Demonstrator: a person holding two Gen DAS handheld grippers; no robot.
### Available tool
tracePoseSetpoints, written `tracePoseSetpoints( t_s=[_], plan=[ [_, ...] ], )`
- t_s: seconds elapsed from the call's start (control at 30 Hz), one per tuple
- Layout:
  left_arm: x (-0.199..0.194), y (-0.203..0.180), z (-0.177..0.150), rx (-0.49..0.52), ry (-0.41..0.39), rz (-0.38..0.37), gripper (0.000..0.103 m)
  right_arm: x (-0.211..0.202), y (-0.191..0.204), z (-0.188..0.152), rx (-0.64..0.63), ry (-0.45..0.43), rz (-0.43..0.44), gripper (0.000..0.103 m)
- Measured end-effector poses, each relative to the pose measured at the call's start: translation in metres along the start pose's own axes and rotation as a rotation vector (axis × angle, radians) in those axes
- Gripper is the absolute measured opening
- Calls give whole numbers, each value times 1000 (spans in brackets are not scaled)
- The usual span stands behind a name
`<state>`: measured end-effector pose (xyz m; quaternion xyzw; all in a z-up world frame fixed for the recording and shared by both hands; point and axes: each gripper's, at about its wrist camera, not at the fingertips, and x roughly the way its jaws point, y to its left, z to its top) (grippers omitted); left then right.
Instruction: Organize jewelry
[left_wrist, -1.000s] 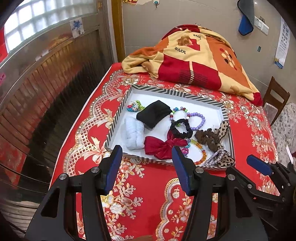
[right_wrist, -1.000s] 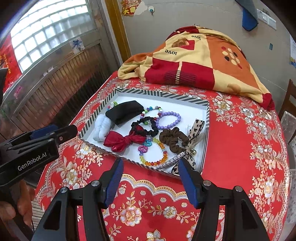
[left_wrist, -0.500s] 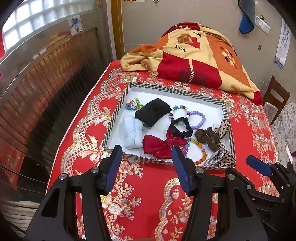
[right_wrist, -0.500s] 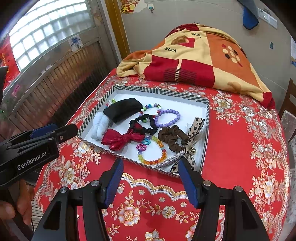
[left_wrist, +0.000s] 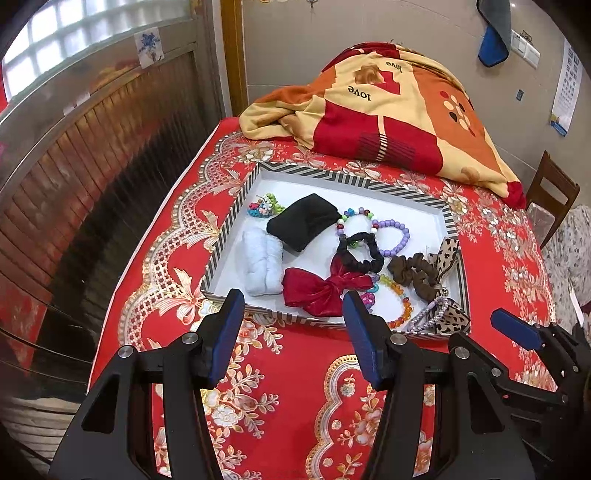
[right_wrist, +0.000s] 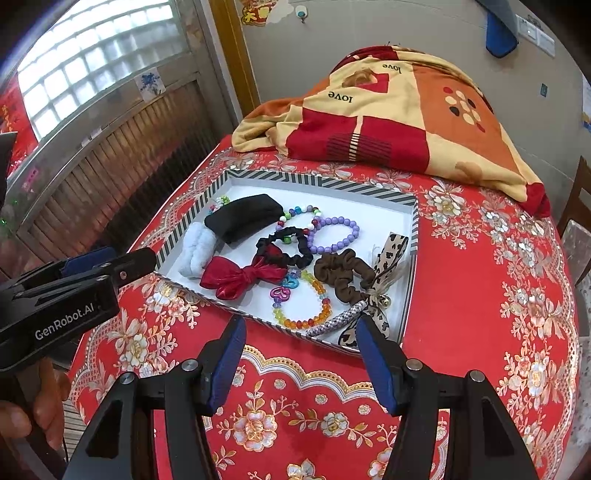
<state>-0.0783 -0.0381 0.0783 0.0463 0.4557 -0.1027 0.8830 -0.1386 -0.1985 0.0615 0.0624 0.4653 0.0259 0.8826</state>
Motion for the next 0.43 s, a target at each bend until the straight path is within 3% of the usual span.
tracePoseSetpoints(
  t_s=[0.43],
  plan=[
    [4,-7,-1,11,-2,0,55,-3,-21,-4,27,-28,-13,60]
  ],
)
